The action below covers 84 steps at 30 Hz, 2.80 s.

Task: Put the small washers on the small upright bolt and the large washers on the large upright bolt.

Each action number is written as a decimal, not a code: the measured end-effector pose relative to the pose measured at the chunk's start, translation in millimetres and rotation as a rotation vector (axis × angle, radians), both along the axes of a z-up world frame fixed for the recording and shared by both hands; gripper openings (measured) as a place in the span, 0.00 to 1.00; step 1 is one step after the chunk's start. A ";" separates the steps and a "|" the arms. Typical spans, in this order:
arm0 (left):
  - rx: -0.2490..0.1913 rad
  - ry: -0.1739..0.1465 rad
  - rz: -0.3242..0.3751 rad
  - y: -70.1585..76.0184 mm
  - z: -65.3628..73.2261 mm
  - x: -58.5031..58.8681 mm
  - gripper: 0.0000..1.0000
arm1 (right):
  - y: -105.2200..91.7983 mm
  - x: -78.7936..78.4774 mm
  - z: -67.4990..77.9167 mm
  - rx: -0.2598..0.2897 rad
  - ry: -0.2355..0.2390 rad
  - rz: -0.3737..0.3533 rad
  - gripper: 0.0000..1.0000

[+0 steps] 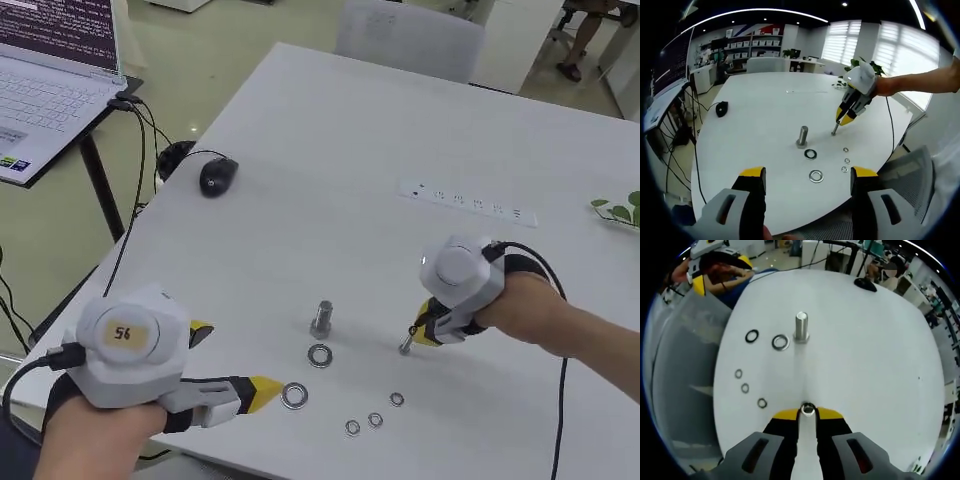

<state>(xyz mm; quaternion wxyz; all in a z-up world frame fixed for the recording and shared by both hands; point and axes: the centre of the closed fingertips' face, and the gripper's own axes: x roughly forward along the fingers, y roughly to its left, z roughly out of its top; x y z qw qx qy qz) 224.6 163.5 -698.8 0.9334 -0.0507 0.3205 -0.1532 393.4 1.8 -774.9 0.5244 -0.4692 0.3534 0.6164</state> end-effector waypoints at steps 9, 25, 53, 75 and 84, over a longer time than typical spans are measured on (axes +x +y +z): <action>0.000 0.004 0.003 0.9 -1.4 -0.7 0.68 | 0.5 0.1 -22.0 -0.021 0.021 -0.016 0.14; 0.000 0.008 0.022 7.1 -2.0 -4.3 0.68 | -4.3 -3.2 -36.3 -0.016 0.041 -0.069 0.18; 0.007 -0.016 -0.023 -5.2 3.7 -4.5 0.68 | -44.8 -59.9 -49.2 0.054 0.106 -0.181 0.21; 0.010 -0.024 -0.028 -9.9 5.2 -6.9 0.68 | -13.1 -76.5 -49.8 0.055 0.069 0.056 0.14; 0.011 -0.023 -0.020 -8.8 5.8 -7.3 0.68 | -13.5 -76.2 -50.3 0.059 0.069 0.018 0.14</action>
